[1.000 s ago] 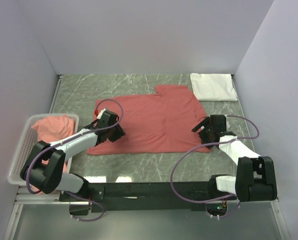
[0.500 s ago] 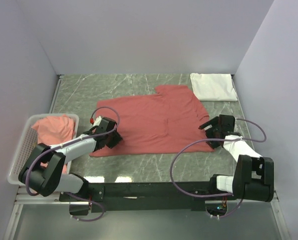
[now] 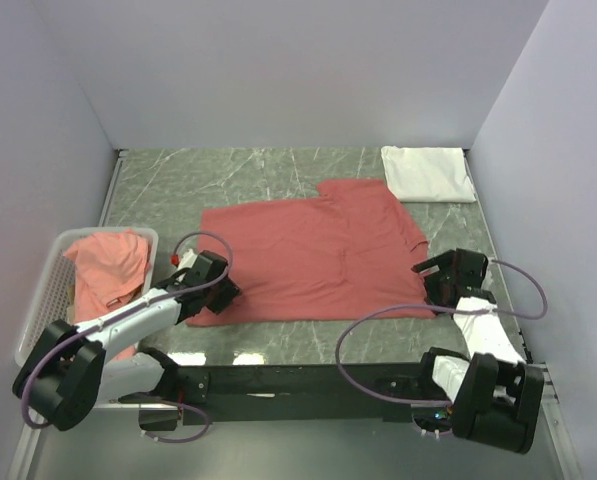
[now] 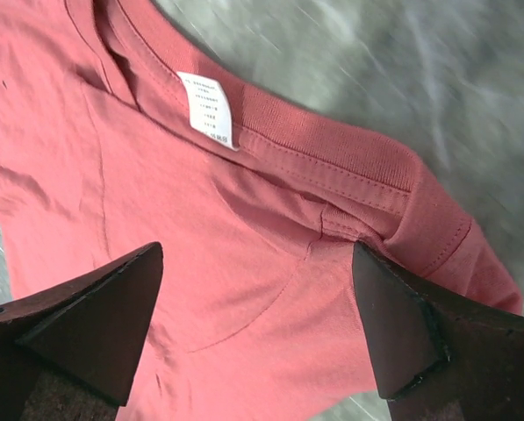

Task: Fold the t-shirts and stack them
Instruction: Fold the tshirt

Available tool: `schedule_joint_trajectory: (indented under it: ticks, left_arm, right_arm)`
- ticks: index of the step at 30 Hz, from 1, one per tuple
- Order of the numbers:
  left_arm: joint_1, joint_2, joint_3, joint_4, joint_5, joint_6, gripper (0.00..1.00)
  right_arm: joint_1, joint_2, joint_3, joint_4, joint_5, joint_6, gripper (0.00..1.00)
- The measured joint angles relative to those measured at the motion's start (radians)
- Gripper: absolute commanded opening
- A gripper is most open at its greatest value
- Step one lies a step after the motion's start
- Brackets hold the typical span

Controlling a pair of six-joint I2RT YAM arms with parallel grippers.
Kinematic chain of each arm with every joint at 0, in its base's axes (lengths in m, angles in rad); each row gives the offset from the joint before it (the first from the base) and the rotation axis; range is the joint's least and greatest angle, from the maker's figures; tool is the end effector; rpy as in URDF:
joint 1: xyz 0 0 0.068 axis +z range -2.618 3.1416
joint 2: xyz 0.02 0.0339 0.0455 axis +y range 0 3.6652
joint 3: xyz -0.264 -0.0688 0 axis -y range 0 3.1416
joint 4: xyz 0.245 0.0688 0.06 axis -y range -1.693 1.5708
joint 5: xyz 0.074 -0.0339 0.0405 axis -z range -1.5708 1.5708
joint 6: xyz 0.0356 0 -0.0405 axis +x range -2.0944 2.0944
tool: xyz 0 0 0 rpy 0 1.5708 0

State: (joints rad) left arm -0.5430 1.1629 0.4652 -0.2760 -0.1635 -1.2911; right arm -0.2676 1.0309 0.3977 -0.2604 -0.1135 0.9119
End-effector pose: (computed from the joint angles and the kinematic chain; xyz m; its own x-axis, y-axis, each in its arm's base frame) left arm 0.1767 -0.0999 0.1542 -0.6102 -0.7394 -0.2846 -0.5614 0.6570 -0.5032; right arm 0.1803 -0.0452 0.1581 -0.3066 0.8986 -0.3138 0.7132 0.4352 0.5495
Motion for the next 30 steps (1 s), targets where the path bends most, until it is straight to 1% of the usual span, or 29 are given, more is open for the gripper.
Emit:
schedule_joint_trajectory:
  ticks: [4,6,8,11,13,15,17,19,23,26,28,30]
  left_arm:
    - [0.0,-0.06,0.001,-0.074,-0.02,-0.005,0.5]
    - [0.003,-0.08,0.019,-0.113,-0.034,0.002,0.53]
    - [0.021,-0.074,0.071,-0.143,-0.041,0.028,0.56]
    - [0.085,-0.019,0.229,-0.16,-0.049,0.082,0.56]
    - [0.141,0.062,0.388,-0.154,-0.063,0.129,0.53]
    - [0.192,0.161,0.541,-0.136,-0.082,0.176,0.49]
    - [0.229,0.261,0.669,-0.131,-0.1,0.219,0.45]
    - [0.267,0.374,0.794,-0.141,-0.124,0.261,0.41]
    - [0.323,0.605,0.982,-0.187,-0.167,0.32,0.39]
    - [0.351,0.763,1.085,-0.239,-0.194,0.35,0.38]
    - [0.362,0.853,1.142,-0.275,-0.206,0.364,0.39]
    - [0.365,0.909,1.176,-0.307,-0.213,0.369,0.4]
  right_arm:
    - [-0.004,-0.092,-0.026,-0.078,0.003,-0.003,0.95]
    - [-0.004,-0.121,-0.021,-0.125,0.013,-0.013,0.95]
    - [-0.003,-0.131,-0.003,-0.157,0.012,-0.026,0.95]
    - [0.039,-0.107,0.096,-0.19,0.017,-0.062,0.95]
    - [0.109,-0.047,0.224,-0.189,0.023,-0.107,0.94]
    - [0.174,0.05,0.389,-0.166,0.032,-0.163,0.91]
    - [0.224,0.161,0.544,-0.135,0.04,-0.217,0.91]
    - [0.252,0.268,0.658,-0.097,0.044,-0.263,0.87]
    - [0.268,0.455,0.779,-0.067,0.018,-0.328,0.85]
    - [0.283,0.57,0.823,-0.072,0.005,-0.361,0.83]
    - [0.296,0.618,0.84,-0.077,-0.01,-0.376,0.82]
    - [0.315,0.647,0.848,-0.08,-0.026,-0.39,0.83]
